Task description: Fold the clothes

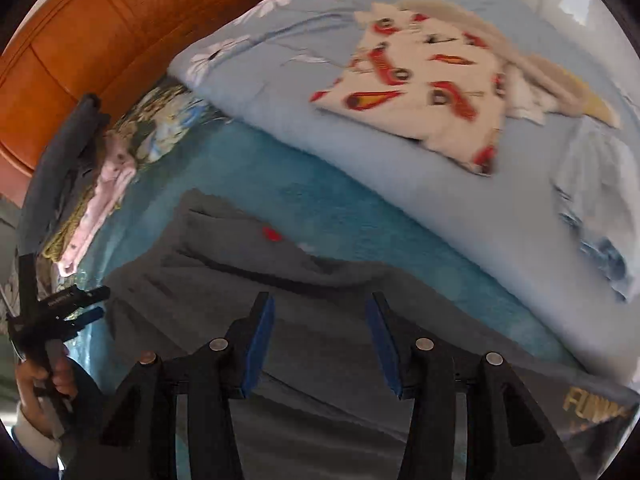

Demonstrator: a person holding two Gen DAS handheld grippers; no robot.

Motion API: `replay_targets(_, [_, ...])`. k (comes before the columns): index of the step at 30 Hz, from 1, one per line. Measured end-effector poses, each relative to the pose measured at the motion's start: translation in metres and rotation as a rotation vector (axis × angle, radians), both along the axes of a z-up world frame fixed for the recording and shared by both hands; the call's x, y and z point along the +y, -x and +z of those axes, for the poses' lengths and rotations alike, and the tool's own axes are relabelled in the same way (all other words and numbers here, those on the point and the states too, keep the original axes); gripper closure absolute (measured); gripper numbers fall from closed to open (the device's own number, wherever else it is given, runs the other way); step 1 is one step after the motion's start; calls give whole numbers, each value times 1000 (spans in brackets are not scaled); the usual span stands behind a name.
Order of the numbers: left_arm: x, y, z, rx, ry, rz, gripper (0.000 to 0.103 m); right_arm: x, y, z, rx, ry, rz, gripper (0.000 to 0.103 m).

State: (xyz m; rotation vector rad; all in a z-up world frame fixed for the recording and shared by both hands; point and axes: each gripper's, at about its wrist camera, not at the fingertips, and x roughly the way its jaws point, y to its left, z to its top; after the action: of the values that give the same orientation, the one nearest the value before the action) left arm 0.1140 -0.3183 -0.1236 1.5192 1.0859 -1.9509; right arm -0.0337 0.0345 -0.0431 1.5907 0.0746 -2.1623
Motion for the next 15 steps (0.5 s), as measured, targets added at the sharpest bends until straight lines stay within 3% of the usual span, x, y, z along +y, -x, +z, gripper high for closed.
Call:
replay_targets(5, [0,-2,-13,-13,-29,18,36,-133,42,-26,20,-66,179,53])
replay_targets(7, [0,-1,-13,8,-29,15,36,-166,52,-40,10,-117,264,46])
replay_targets(10, [-1,0,-13,46,-29,10,38,-191,60,-65,-17,-182,357,44])
replay_targets(15, [-8,3,-14,87,-47,28,42,-201,67,-88,-105,-184,349,44])
